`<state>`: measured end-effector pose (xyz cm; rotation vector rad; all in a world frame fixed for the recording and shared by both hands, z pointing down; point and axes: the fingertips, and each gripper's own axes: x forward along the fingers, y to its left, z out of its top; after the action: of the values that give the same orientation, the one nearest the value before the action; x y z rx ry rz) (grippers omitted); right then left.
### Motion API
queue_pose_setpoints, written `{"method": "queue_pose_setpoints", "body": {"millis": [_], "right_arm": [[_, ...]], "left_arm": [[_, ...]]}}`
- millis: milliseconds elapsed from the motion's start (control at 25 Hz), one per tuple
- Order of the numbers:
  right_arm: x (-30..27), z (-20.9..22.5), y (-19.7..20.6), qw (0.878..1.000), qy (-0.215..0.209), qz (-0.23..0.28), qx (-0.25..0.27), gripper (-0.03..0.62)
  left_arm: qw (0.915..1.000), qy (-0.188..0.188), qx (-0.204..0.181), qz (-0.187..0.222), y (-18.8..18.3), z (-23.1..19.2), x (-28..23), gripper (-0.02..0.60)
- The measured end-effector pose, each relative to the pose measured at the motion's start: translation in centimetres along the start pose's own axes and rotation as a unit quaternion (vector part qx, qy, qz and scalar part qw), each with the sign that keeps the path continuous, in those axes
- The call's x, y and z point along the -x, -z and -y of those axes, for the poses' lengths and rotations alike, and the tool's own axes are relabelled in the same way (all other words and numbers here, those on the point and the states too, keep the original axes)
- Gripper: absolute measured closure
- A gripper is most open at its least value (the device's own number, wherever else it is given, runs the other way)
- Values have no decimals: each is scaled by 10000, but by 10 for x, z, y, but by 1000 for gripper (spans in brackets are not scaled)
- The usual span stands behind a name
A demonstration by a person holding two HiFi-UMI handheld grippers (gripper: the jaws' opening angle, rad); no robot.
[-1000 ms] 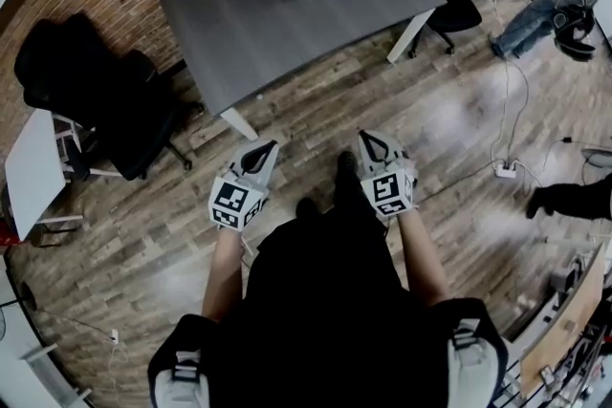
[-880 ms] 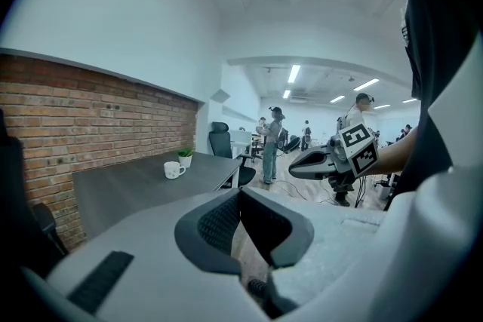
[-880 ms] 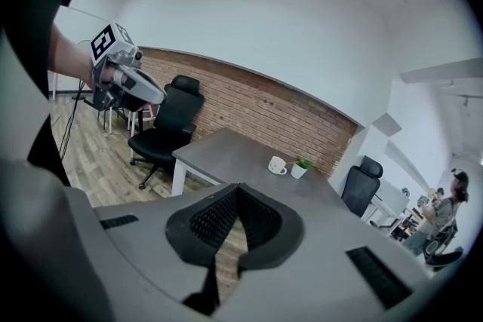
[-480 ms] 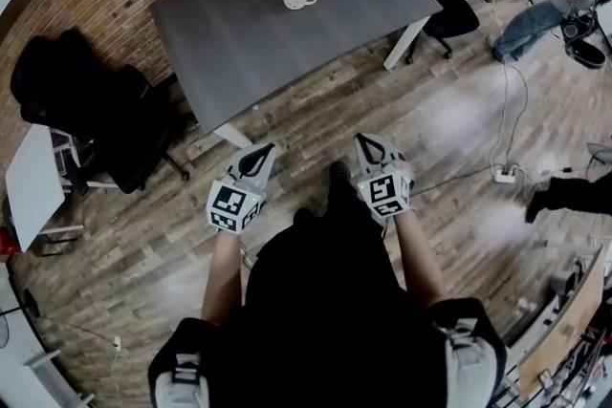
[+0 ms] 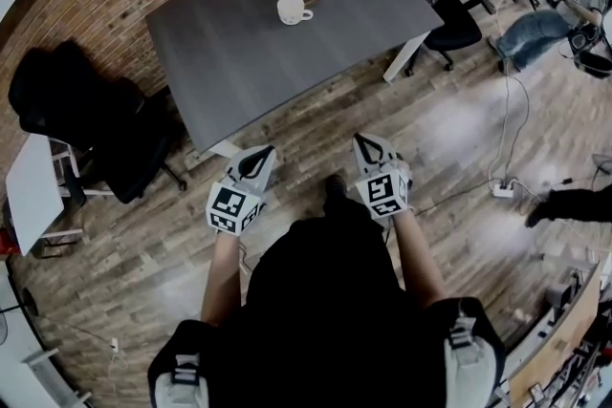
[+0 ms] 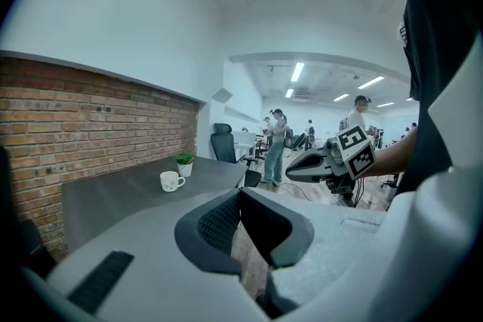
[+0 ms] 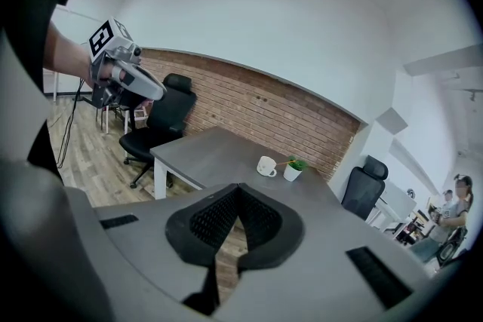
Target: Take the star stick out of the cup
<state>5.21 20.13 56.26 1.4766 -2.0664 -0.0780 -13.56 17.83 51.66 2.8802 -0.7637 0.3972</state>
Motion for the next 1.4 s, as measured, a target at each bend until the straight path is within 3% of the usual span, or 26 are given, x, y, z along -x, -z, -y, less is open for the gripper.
{"method": "queue_pose_setpoints", "body": {"millis": [600,1400], "right_arm": [[-41,75,14,9997,-229,-26,24,594],[-105,150,19,9940,-964,377,361,594]], "left_arm": [[9998,-176,25,-55,-24,-16,-72,580],[9957,-899,116,-193,-53,-31,-145,580]]}}
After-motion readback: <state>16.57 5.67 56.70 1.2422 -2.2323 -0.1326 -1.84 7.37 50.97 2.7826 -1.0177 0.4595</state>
